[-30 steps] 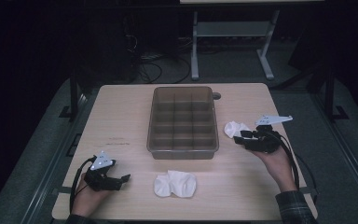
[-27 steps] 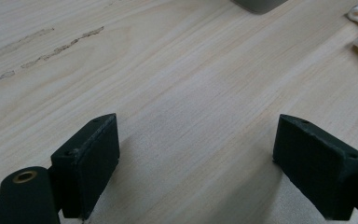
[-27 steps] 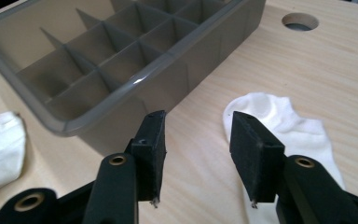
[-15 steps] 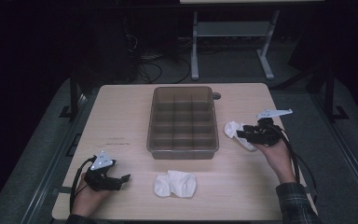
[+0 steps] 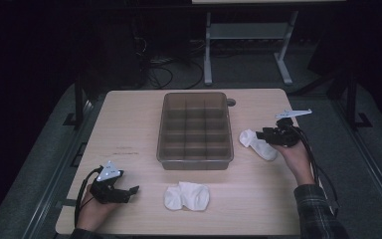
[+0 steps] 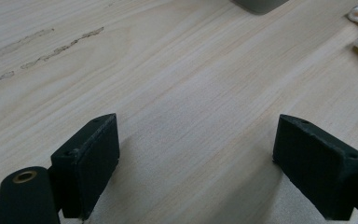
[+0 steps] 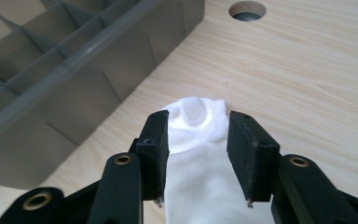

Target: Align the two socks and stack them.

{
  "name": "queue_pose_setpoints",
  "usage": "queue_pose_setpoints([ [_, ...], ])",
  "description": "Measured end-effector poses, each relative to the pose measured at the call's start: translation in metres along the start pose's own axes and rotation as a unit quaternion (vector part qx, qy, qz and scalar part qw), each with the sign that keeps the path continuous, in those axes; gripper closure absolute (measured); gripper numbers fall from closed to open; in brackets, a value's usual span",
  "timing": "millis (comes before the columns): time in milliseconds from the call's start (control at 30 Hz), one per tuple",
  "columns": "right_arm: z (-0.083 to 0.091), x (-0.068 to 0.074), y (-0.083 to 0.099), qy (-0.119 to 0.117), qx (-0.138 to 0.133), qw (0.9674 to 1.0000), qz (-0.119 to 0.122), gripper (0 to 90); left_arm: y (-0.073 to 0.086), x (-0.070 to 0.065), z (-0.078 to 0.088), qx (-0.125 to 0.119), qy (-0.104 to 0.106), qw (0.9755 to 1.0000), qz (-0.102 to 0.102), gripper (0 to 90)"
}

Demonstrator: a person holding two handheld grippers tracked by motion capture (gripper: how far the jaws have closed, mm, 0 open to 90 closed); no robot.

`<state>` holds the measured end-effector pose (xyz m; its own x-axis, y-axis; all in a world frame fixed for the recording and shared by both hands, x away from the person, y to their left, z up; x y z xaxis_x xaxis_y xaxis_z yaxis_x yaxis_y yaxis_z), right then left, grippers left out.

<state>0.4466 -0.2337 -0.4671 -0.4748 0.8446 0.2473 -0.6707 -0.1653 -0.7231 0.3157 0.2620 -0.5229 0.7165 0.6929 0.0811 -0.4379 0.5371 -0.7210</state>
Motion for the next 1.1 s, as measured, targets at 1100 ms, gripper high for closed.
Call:
queue_pose_setpoints([
  [1100,-0.044,-0.044,0.019,0.039,0.017,0.9991,-0.001,63.4,0.000,0.000,0.000,0.000,0.000,1.0000,0.000,14.2],
])
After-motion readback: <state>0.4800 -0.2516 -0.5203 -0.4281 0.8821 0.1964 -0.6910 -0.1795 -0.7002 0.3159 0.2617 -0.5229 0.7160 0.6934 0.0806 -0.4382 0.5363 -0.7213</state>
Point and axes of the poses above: each handheld gripper's, and its own axes: z roughly backward along the jaws, y roughly out of its underside, x roughly to its left, the point moved 7 cm from there along -z, roughly forward along the jaws, and after that the axes turned 6 degrees about -z, right-handed, at the moved point
